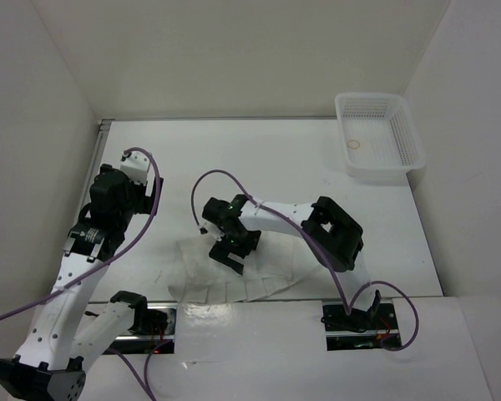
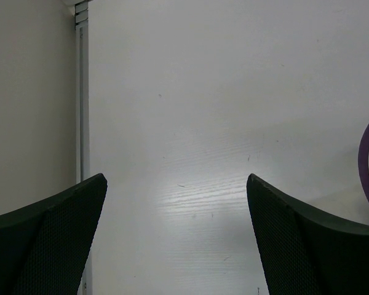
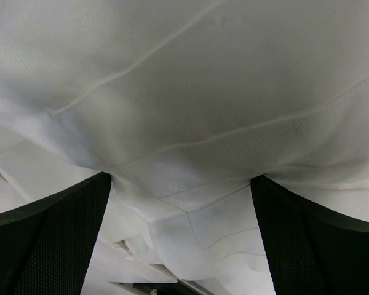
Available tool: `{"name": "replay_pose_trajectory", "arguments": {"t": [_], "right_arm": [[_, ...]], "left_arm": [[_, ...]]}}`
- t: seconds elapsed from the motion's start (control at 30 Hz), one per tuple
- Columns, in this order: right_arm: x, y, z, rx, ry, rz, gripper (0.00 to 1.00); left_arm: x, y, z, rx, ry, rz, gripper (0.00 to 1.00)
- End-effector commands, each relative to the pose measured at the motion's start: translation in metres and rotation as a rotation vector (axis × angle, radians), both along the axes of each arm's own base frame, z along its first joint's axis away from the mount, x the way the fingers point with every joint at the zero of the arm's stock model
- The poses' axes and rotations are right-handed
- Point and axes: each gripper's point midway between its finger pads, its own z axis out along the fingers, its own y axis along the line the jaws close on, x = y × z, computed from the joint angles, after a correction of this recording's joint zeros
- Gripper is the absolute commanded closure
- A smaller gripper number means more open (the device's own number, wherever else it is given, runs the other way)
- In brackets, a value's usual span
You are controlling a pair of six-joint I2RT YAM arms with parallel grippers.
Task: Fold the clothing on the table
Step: Fold the skirt
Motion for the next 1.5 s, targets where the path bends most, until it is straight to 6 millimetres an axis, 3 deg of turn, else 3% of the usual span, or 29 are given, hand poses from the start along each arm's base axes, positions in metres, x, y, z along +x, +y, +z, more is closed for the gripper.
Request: {"name": "replay_pose_trajectory", "arguments": {"t": [0.0, 0.1, 0.23, 0.27, 0.37, 0.43, 0.5, 0.53, 0.67, 0.7, 0.73, 0.93, 0.97, 1.03, 1.07, 1.13, 1.17, 1.27, 1.4, 1.47], "right_arm": [[0.014, -0.004, -0.042, -0.043, -0.007, -0.070, 0.01], [0.049, -0.005, -0.043, -0.037, -0.079, -0.144, 0.01], [0.111, -0.012, -0.029, -0.028, -0.239, -0.252, 0.01], [0.134, -0.019, -0.020, -0.044, -0.318, -0.290, 0.01], [0.174, -0.026, -0.006, -0.071, -0.463, -0.340, 0.01], [0.190, -0.016, 0.004, -0.042, -0.516, -0.328, 0.01], [0.206, -0.019, 0.008, -0.059, -0.568, -0.300, 0.01], [0.213, -0.016, 0.004, -0.066, -0.589, -0.288, 0.01], [0.231, -0.021, 0.002, -0.093, -0.622, -0.236, 0.01], [0.234, -0.011, 0.008, -0.053, -0.615, -0.225, 0.01], [0.233, -0.015, 0.006, -0.056, -0.596, -0.211, 0.01], [0.214, -0.010, 0.040, 0.041, -0.544, -0.179, 0.01], [0.208, -0.011, 0.058, 0.069, -0.543, -0.177, 0.01], [0.191, -0.009, 0.070, 0.126, -0.499, -0.158, 0.01], [0.182, -0.012, 0.094, 0.161, -0.498, -0.141, 0.01], [0.167, -0.013, 0.113, 0.216, -0.473, -0.126, 0.01], [0.161, -0.016, 0.138, 0.259, -0.499, -0.112, 0.01], [0.136, -0.031, 0.164, 0.302, -0.492, -0.082, 0.01], [0.125, -0.052, 0.164, 0.286, -0.537, -0.076, 0.01], [0.122, -0.065, 0.139, 0.235, -0.508, -0.087, 0.01]], "left_arm": [[0.005, 0.003, 0.007, -0.028, -0.046, 0.036, 0.00], [0.006, 0.007, 0.005, -0.017, -0.039, 0.057, 0.00], [0.007, 0.006, 0.007, -0.019, -0.048, 0.057, 0.00], [0.007, 0.006, 0.007, -0.019, -0.048, 0.057, 0.00], [0.007, 0.006, 0.007, -0.019, -0.048, 0.057, 0.00], [0.007, 0.006, 0.007, -0.019, -0.048, 0.057, 0.00], [0.007, 0.006, 0.007, -0.019, -0.048, 0.057, 0.00], [0.007, 0.006, 0.007, -0.019, -0.048, 0.057, 0.00], [0.007, 0.006, 0.007, -0.019, -0.048, 0.057, 0.00], [0.007, 0.005, 0.007, -0.023, -0.047, 0.049, 0.00], [0.007, 0.005, 0.007, -0.023, -0.047, 0.049, 0.00], [0.009, 0.003, 0.000, -0.021, -0.020, 0.040, 0.00], [0.009, 0.003, 0.000, -0.021, -0.020, 0.040, 0.00], [0.010, 0.003, -0.002, -0.019, -0.011, 0.041, 0.00], [0.010, 0.003, -0.002, -0.019, -0.011, 0.041, 0.00], [0.010, 0.003, -0.002, -0.019, -0.011, 0.041, 0.00], [0.010, 0.003, -0.002, -0.019, -0.011, 0.041, 0.00], [0.011, 0.002, -0.005, -0.016, 0.000, 0.041, 0.00], [0.013, 0.001, -0.008, -0.018, 0.010, 0.032, 0.00], [0.014, 0.000, -0.010, -0.016, 0.019, 0.032, 0.00]]}}
